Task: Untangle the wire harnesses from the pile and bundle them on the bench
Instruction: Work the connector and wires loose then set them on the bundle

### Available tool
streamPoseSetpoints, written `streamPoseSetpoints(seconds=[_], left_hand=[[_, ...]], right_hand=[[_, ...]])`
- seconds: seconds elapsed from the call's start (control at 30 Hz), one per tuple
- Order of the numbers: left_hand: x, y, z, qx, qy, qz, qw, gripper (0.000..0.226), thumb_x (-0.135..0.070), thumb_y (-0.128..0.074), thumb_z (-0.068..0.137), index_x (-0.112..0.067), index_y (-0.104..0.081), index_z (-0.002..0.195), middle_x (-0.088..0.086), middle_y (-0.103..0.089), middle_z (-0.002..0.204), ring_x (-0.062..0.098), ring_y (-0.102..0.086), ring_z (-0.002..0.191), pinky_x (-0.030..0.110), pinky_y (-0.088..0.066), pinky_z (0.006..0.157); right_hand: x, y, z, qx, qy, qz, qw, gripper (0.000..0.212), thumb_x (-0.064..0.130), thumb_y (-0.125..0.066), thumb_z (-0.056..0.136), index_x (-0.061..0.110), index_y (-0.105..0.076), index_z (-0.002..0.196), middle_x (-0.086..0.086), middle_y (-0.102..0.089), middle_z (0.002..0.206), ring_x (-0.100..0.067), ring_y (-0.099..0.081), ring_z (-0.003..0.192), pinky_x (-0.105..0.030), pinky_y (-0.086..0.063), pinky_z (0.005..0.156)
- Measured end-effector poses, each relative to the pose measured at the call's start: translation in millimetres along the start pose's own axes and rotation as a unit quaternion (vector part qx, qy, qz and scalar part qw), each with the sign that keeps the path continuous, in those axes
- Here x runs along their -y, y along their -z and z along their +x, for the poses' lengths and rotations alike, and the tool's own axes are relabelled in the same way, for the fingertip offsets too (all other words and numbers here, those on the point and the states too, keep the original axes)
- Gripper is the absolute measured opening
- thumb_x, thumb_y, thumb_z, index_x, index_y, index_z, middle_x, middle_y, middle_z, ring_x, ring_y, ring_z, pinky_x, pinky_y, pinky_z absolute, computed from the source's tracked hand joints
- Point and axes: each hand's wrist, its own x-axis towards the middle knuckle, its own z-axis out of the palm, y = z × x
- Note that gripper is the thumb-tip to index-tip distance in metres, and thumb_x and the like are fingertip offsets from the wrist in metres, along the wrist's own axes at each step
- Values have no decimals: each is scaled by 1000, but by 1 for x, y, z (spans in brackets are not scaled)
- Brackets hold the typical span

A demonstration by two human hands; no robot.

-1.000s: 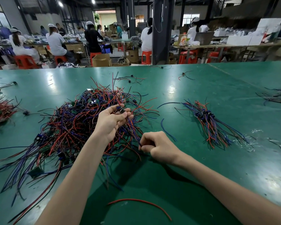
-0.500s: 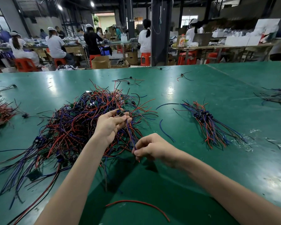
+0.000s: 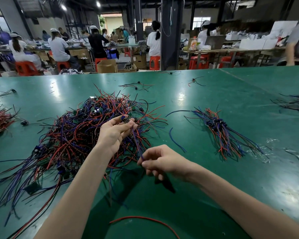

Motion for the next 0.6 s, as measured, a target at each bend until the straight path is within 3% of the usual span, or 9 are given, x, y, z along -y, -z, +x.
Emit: streamPoseSetpoints(seconds=[0.1, 0.17, 0.3, 0.43, 0.6], left_hand=[[2, -1, -2, 3, 13, 4, 1000, 23, 19, -57, 81, 1, -56, 96, 17, -68, 82, 20, -71, 63, 22, -58, 58], [3, -3, -4, 8, 16, 8, 1000, 24, 19, -56, 82, 1, -56, 98, 18, -67, 84, 20, -71, 62, 23, -58, 59], [1, -2, -2, -4, 12, 3, 1000, 22, 18, -55, 83, 0, -57, 96, 18, -67, 88, 20, -71, 64, 23, -59, 61], [0, -2, -4, -6, 11, 6, 1000, 22, 18, -55, 84, 0, -57, 96, 18, -67, 89, 21, -71, 65, 23, -59, 62], [-4, -3, -6, -9, -4, 0, 1000, 22, 17, -55, 84, 1, -56, 100, 15, -68, 86, 20, -71, 65, 21, -57, 58]], right_hand=[[2, 1, -3, 5, 93, -149, 985, 11, 0, -54, 91, 8, -61, 93, -8, -57, 67, -12, -51, 48, -23, -44, 41], [2, 3, -4, 11, 97, -160, 982, 11, 0, -54, 91, 8, -61, 93, -9, -57, 68, -12, -52, 48, -23, -45, 42], [-1, 4, -2, 23, 25, -25, 999, 12, -3, -51, 92, 4, -60, 95, -9, -54, 64, -4, -49, 41, -16, -41, 38], [0, 7, 4, 20, -79, 133, 988, 17, -8, -49, 89, 4, -61, 88, -9, -56, 56, -5, -50, 38, -13, -37, 35], [0, 10, 7, 17, -108, 198, 974, 19, -6, -48, 91, 8, -61, 86, -5, -58, 49, -4, -51, 38, -12, -39, 37]])
